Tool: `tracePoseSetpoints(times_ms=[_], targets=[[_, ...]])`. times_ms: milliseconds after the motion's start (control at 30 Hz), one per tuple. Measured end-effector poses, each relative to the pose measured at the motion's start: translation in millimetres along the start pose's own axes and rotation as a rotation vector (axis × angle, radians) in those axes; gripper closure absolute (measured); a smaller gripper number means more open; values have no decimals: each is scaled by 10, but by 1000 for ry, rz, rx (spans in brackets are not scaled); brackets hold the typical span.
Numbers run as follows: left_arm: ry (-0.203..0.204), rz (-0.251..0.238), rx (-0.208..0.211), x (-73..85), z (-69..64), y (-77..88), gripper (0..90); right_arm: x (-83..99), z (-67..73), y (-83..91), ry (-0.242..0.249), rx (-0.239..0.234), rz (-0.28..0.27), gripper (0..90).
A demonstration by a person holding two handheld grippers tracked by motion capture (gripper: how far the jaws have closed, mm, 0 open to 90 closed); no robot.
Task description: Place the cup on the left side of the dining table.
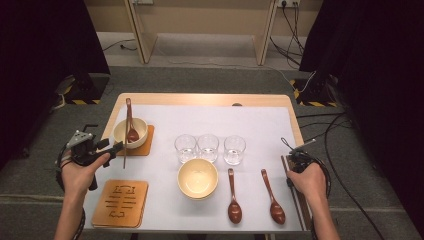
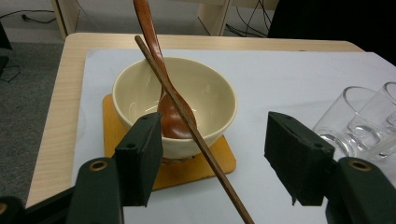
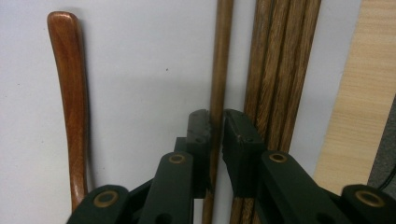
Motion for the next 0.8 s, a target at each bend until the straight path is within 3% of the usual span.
tracePoseSetpoints(times_ms=[300, 400, 567, 800], targets=[[4, 0, 5, 1, -4, -5, 366, 7, 23, -6, 3, 20, 43, 810], [4, -1, 6, 1, -5, -3, 366, 2, 49, -9, -12, 47, 51, 850], [-2, 2, 5, 4, -6, -3, 372, -33, 43, -8, -22, 43, 70, 856], [-1, -2, -5, 4, 13, 5, 372, -98, 55, 105, -11, 8, 19, 856]])
Point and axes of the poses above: each handheld gripper's, and its own axes: y roughly backward along the jaws, x roughly out of its underside, z roughly to its left, the point moved 1 cm from there along -y, roughly forward along the jaws
